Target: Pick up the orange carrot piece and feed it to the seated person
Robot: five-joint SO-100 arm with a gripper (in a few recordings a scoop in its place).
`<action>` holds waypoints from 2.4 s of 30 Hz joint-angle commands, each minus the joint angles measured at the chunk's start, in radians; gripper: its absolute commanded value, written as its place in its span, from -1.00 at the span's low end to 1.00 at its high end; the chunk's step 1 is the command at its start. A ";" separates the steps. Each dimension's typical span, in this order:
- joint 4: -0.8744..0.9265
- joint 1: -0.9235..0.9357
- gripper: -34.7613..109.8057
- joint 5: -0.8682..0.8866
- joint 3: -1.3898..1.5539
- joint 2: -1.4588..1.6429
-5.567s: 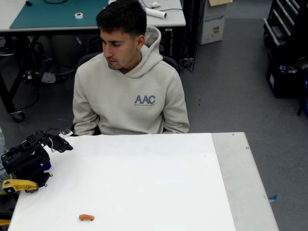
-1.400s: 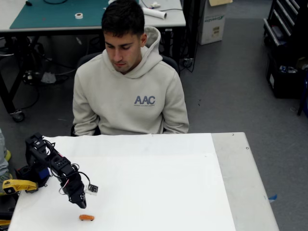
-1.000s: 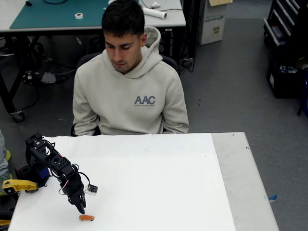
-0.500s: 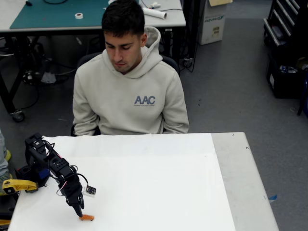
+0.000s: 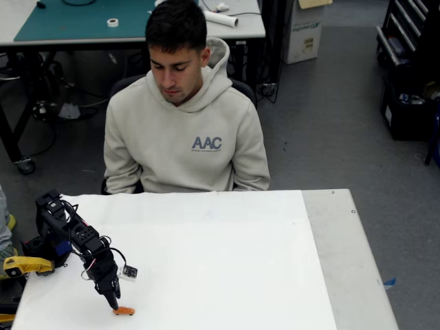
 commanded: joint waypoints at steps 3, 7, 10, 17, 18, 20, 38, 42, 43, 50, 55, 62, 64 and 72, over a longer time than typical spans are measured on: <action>0.008 0.026 -0.24 -0.008 -0.025 -0.006; 0.008 0.029 -0.24 -0.008 -0.026 -0.071; 0.006 0.029 -0.24 -0.008 -0.026 -0.092; -0.031 0.029 -0.24 -0.009 -0.048 -0.112; -0.048 0.029 -0.24 -0.009 -0.052 -0.112; -0.077 0.032 -0.24 -0.009 -0.049 -0.127; -0.104 0.034 -0.51 -0.009 -0.048 -0.225; -0.098 0.034 -0.55 -0.009 -0.048 -0.225; -0.098 0.034 -0.54 -0.009 -0.048 -0.225; -0.106 0.034 -0.55 -0.009 -0.063 -0.225; -0.112 0.020 -0.55 -0.009 -0.078 -0.209; -0.112 -0.049 -0.55 -0.009 -0.313 -0.224; -0.112 -0.072 -0.55 -0.009 -0.391 -0.225; -0.112 -0.199 -0.55 -0.011 -0.698 -0.227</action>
